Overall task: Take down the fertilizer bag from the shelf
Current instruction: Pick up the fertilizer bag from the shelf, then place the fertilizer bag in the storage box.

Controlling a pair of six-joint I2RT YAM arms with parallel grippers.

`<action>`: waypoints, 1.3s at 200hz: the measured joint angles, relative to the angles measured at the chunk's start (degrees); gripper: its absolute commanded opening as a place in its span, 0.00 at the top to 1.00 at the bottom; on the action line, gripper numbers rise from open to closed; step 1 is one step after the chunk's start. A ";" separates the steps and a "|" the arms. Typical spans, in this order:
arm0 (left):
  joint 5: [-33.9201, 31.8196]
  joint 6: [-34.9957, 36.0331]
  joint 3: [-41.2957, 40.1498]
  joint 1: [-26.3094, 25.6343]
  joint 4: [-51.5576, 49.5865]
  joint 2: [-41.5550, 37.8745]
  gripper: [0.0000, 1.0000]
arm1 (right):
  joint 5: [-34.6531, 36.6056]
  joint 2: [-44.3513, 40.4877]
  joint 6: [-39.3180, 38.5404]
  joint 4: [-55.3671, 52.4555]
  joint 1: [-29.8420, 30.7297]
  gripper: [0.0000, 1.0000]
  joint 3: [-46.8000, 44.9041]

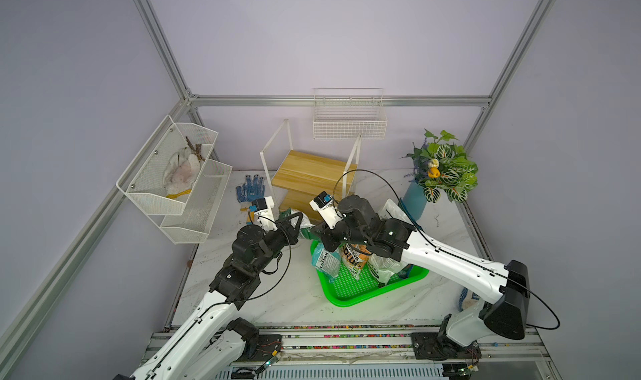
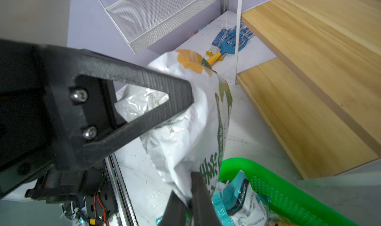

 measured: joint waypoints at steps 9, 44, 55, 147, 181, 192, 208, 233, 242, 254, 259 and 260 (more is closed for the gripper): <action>2.10 0.24 0.79 -0.07 0.17 1.18 1.00 | 0.92 -1.05 -0.55 -1.92 0.07 1.00 0.28; 9.92 0.39 5.22 -1.42 2.08 5.99 1.00 | 4.20 -6.56 -2.60 -7.65 0.04 1.00 0.55; 11.69 0.37 6.69 -2.38 2.93 7.32 1.00 | 5.20 -8.50 -3.06 -9.44 0.04 1.00 0.57; 19.58 2.12 18.25 -12.74 4.68 17.73 1.00 | 10.75 -22.77 -4.72 -23.98 0.04 1.00 1.97; 22.08 1.42 18.34 -13.20 1.31 18.36 1.00 | 9.79 -23.47 -4.37 -28.28 0.04 1.00 2.60; 22.86 0.85 18.34 -13.20 -0.15 18.47 1.00 | 9.22 -23.47 -3.85 -29.31 0.04 1.00 2.60; 23.93 -0.24 18.32 -13.27 -1.75 18.58 1.00 | 8.50 -23.47 -3.28 -30.69 0.04 1.00 2.60; 24.41 -2.01 17.22 -13.42 -2.36 18.62 1.00 | 7.69 -22.73 -2.19 -32.09 0.00 1.00 2.60; 24.28 -2.60 16.15 -13.42 -2.23 18.62 1.00 | 7.67 -22.01 -1.84 -32.68 -0.04 1.00 2.60; 23.74 -3.34 14.38 -13.44 -2.14 18.67 1.00 | 7.52 -20.61 -1.51 -33.88 -0.17 1.00 2.51; 23.45 -3.80 13.49 -13.44 -2.10 18.67 1.00 | 7.39 -20.00 -1.36 -34.23 -0.26 1.00 2.38; 23.37 -3.89 13.25 -13.44 -2.05 18.67 1.00 | 7.37 -19.91 -1.38 -34.27 -0.28 1.00 2.36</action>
